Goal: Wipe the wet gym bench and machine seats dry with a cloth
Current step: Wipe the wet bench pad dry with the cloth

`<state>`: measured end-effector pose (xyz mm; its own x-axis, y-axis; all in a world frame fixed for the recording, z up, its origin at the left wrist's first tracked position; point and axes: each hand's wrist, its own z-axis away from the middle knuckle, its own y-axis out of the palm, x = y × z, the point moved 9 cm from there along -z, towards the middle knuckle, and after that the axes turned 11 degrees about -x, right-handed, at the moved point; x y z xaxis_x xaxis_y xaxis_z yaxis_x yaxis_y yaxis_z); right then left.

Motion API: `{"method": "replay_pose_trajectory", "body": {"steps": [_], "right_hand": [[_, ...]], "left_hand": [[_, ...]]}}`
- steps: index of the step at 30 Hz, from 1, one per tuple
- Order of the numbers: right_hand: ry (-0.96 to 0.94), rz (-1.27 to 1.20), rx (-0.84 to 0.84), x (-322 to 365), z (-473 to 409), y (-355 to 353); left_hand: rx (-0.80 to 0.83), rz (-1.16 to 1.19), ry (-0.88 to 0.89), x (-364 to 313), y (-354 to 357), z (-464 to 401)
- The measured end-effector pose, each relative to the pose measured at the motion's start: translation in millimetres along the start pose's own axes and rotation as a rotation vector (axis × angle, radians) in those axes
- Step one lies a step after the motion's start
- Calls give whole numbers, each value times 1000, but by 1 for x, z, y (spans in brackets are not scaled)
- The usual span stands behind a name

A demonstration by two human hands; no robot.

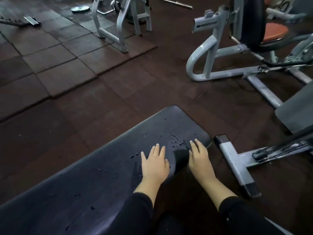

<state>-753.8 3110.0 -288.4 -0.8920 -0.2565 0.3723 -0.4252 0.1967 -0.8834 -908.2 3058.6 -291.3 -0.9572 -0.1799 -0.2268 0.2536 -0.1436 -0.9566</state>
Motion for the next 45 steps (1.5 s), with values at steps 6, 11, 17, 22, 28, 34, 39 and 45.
{"method": "replay_pose_trajectory", "body": {"steps": [6,11,17,22,28,34,39,45], "right_hand": [[-95,1,-108,-31,-38,62],[-130,-4,-128,-38,-40,85],[-101,-47,-89,-38,-31,80],[-96,-69,-72,-43,-26,76],[-246,-99,-137,-36,-17,80],[-185,-82,-92,-39,-21,84],[-125,-51,-64,-42,-26,87],[-89,39,-2,-56,-68,97]], "left_hand": [[-214,-52,149,0,53,-80],[-376,-19,201,1,73,-110],[-392,-11,196,3,75,-113],[-380,-15,189,1,77,-115],[-408,-17,175,2,78,-117],[-419,-4,160,4,77,-118],[-425,16,145,6,76,-119],[-414,12,149,6,76,-118]]}}
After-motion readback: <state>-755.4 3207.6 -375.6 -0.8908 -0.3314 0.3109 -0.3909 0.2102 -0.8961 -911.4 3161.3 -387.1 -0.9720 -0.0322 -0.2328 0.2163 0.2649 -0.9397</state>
